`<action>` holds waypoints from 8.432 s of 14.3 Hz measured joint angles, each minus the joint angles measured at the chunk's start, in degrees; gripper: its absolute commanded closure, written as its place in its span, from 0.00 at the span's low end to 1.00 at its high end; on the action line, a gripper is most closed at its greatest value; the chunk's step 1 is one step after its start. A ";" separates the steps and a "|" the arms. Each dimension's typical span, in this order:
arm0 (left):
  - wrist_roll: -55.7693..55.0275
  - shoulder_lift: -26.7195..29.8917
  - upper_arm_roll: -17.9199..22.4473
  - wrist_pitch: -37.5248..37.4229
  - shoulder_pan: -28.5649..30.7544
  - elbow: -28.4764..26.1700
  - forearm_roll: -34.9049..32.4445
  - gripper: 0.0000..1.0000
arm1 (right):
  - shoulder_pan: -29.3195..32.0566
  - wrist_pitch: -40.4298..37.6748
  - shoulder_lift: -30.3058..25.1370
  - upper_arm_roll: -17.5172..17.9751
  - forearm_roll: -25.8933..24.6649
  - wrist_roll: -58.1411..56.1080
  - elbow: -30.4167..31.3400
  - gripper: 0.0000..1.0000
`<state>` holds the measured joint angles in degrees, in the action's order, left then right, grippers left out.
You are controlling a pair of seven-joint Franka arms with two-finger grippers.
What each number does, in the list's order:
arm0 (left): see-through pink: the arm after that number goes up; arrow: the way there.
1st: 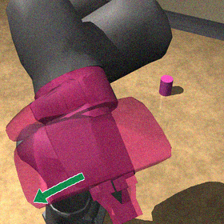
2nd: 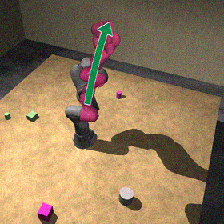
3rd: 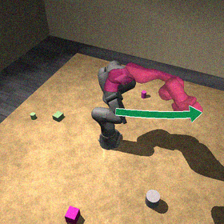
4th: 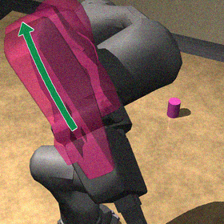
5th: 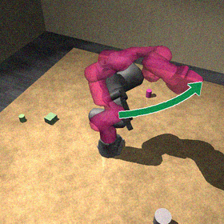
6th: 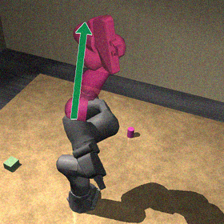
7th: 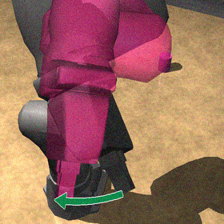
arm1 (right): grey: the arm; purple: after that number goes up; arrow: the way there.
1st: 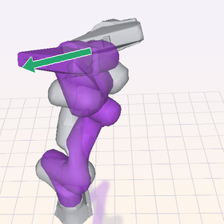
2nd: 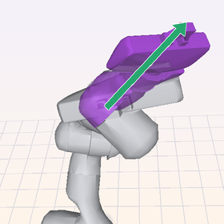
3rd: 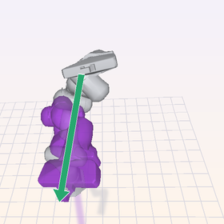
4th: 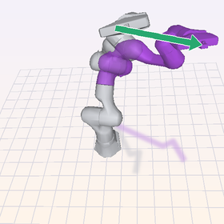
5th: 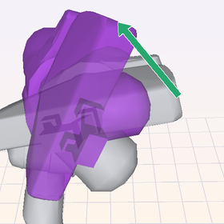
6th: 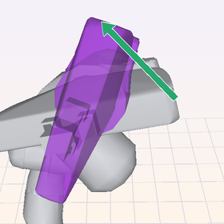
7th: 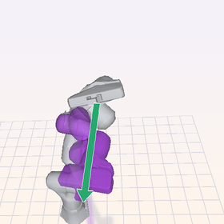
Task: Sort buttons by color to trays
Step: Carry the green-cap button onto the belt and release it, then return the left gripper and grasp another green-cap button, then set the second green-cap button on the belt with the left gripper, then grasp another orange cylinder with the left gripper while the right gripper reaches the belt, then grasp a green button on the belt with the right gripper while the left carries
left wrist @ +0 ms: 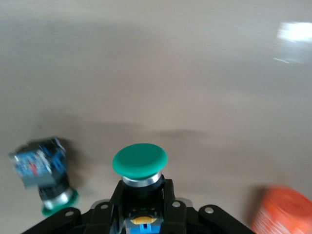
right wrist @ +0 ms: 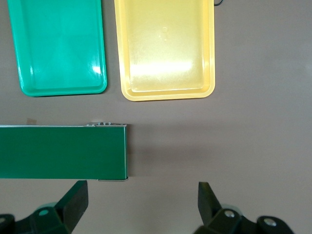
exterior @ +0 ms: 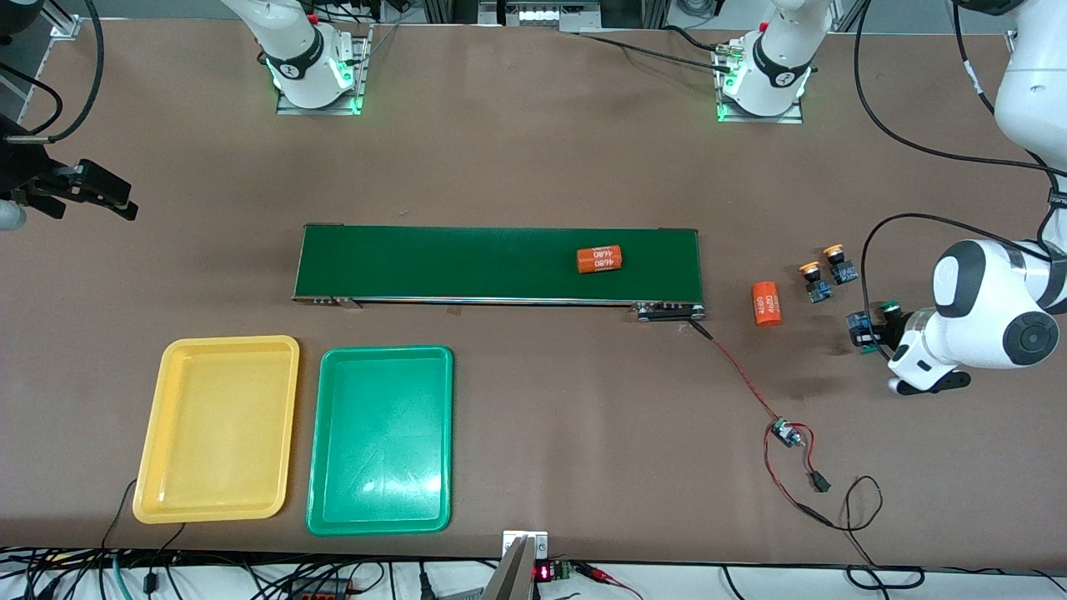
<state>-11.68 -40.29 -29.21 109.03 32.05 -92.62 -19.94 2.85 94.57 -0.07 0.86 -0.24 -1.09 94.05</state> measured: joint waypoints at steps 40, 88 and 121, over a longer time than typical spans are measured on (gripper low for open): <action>-22.02 1.63 -16.89 -26.22 -7.02 11.42 -7.07 0.00 | 0.19 0.07 0.09 -0.70 -1.61 0.00 0.04 0.00; -26.15 -8.27 -27.65 -5.61 -11.28 -3.74 -5.83 0.00 | 0.38 0.34 1.05 -0.99 -1.13 0.00 -0.38 0.00; -12.35 -11.26 -12.95 -10.49 -5.93 -0.12 -13.03 0.83 | -40.71 24.84 28.80 0.67 4.43 31.46 -0.11 0.00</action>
<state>-24.03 -51.55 -42.16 98.54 26.11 -92.74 -32.97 -37.86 119.42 28.73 1.53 4.19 30.37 93.94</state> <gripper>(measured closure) 0.493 0.000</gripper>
